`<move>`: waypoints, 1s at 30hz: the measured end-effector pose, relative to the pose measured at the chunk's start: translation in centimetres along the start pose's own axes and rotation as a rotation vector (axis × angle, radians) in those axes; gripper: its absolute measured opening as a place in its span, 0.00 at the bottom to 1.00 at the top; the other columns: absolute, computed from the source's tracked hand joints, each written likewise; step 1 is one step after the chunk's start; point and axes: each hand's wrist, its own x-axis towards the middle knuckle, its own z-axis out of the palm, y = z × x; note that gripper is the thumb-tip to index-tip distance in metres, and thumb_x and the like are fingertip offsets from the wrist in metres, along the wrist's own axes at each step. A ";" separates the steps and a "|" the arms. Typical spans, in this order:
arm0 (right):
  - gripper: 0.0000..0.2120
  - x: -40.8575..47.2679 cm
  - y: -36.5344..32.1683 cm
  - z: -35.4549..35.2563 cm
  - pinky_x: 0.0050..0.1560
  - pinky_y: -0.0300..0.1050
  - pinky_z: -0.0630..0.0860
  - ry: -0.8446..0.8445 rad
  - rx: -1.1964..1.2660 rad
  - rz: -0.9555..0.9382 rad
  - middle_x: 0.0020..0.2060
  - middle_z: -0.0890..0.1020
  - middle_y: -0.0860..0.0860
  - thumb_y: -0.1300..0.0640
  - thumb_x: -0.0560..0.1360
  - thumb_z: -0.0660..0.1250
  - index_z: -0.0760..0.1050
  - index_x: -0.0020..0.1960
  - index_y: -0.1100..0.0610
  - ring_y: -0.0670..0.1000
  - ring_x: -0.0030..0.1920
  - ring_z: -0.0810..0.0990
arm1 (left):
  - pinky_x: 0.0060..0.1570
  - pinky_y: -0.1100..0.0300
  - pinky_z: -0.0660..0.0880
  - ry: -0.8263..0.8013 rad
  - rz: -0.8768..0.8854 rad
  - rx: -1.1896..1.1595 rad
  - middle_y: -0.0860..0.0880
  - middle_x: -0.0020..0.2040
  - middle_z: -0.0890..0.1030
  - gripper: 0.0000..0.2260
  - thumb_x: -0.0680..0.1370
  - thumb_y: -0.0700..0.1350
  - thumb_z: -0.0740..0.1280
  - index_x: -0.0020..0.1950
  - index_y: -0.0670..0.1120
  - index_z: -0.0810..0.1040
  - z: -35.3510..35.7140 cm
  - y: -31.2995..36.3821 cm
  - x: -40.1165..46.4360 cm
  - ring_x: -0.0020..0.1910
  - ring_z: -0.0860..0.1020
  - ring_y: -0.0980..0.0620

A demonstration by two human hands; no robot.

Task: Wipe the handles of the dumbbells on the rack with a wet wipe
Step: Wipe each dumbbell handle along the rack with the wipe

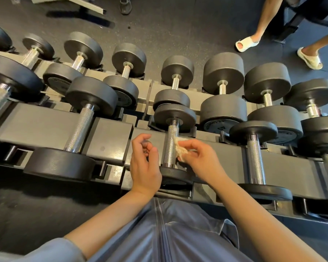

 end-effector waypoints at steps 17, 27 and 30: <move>0.06 8.5 -4.4 0.5 0.22 0.45 0.73 -0.109 -1.283 -0.772 0.38 0.76 0.53 0.60 0.68 0.75 0.78 0.40 0.57 0.55 0.27 0.76 | 0.44 0.69 0.69 -0.407 0.001 0.239 0.59 0.45 0.74 0.11 0.73 0.60 0.60 0.46 0.54 0.72 -3.6 -0.5 -0.4 0.46 0.73 0.60; 0.10 5.2 -5.4 -0.4 0.52 0.38 0.69 -0.598 -1.022 -0.654 0.53 0.74 0.47 0.57 0.77 0.64 0.79 0.56 0.54 0.47 0.50 0.74 | 0.42 0.66 0.66 -0.790 0.183 0.733 0.58 0.45 0.73 0.28 0.71 0.71 0.54 0.56 0.51 0.72 -5.6 -0.5 0.9 0.44 0.73 0.58; 0.06 4.1 -5.0 -0.2 0.49 0.39 0.71 -0.684 -0.918 -0.601 0.42 0.73 0.41 0.57 0.75 0.67 0.80 0.51 0.52 0.44 0.45 0.74 | 0.43 0.59 0.74 -0.776 0.311 0.779 0.54 0.46 0.79 0.26 0.74 0.69 0.55 0.56 0.49 0.74 -5.5 -0.2 1.0 0.43 0.77 0.55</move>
